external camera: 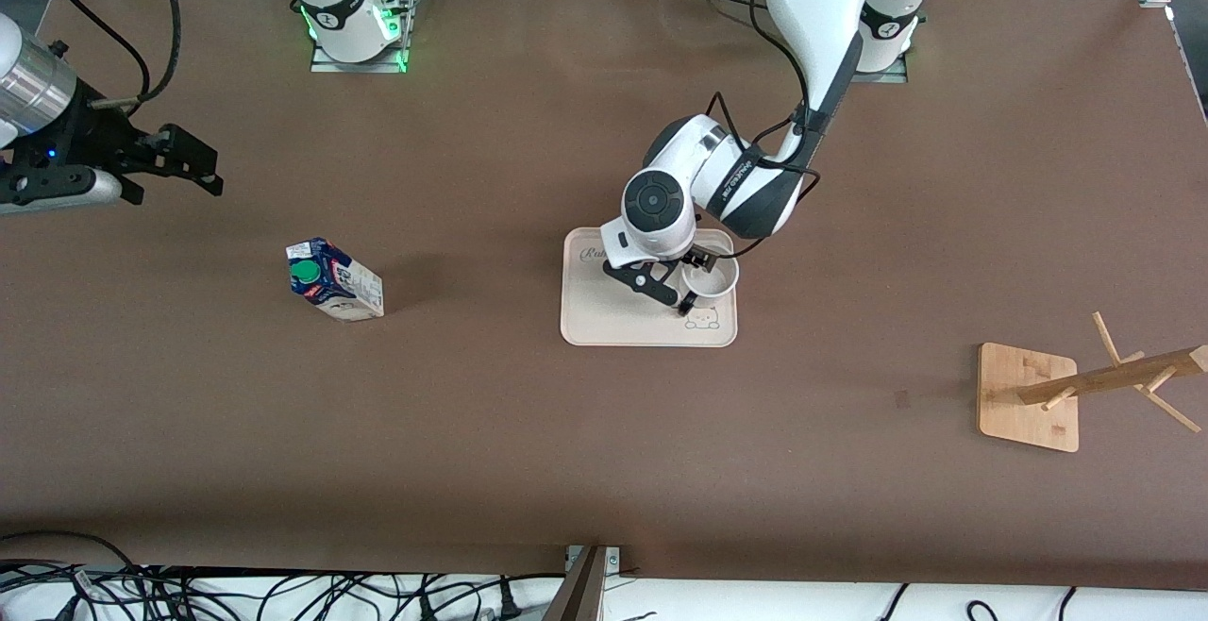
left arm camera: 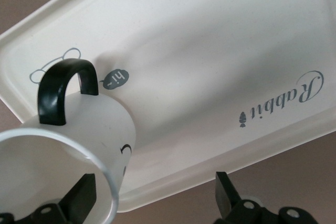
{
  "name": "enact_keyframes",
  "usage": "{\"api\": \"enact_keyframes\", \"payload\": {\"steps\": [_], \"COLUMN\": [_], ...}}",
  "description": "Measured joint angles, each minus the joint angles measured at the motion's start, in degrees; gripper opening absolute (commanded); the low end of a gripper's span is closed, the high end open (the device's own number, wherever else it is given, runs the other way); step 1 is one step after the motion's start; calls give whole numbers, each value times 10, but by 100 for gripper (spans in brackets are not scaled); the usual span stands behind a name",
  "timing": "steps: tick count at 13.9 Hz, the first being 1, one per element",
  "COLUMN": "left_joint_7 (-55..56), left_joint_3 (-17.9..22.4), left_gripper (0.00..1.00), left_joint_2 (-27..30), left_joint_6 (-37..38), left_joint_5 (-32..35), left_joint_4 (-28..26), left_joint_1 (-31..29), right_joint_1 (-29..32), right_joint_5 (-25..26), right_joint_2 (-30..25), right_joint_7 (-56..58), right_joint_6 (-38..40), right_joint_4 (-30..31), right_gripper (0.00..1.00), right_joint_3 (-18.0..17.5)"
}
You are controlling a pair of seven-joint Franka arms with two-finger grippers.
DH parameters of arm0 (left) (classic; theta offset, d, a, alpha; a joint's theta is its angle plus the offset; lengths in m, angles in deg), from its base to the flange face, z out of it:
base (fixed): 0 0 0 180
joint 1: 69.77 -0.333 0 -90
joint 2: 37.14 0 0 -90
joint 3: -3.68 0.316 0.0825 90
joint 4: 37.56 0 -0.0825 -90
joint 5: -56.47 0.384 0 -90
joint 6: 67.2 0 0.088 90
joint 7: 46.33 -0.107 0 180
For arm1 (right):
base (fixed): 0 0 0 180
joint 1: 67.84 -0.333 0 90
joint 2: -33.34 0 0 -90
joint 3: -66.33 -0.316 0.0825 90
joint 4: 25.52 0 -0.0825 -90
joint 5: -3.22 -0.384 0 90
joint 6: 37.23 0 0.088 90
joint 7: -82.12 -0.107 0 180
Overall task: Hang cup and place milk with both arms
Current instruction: 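Set the carton on the table, release it while the left gripper lifts the mug, then carry the white mug with the left gripper to the wooden mug tree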
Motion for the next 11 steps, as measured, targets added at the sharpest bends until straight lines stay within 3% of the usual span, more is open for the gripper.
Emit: {"api": "enact_keyframes", "payload": {"steps": [1,2,3,4,11], "left_joint_7": [0,0,0,0,16], "left_joint_3": [1,1,2,3,12], "left_gripper": [100,87,26,1,0], "left_joint_2": [0,0,0,0,4], "left_joint_6": [0,0,2,7,40], "left_joint_5": [0,0,0,0,0], "left_joint_4": [-1,-2,-3,-4,0], "left_joint_1": [-1,-2,-2,-3,-3], "right_joint_1": [0,0,0,0,-1], "right_joint_5": [2,4,4,4,4], "right_joint_2": [-2,-3,-2,-2,19], "right_joint_7": [0,0,0,0,0], "right_joint_6": [5,6,8,9,8], "right_joint_4": [-2,-9,-18,-25,-32], "right_gripper": [100,100,100,100,100], "right_joint_3": [1,4,9,15,29]}}
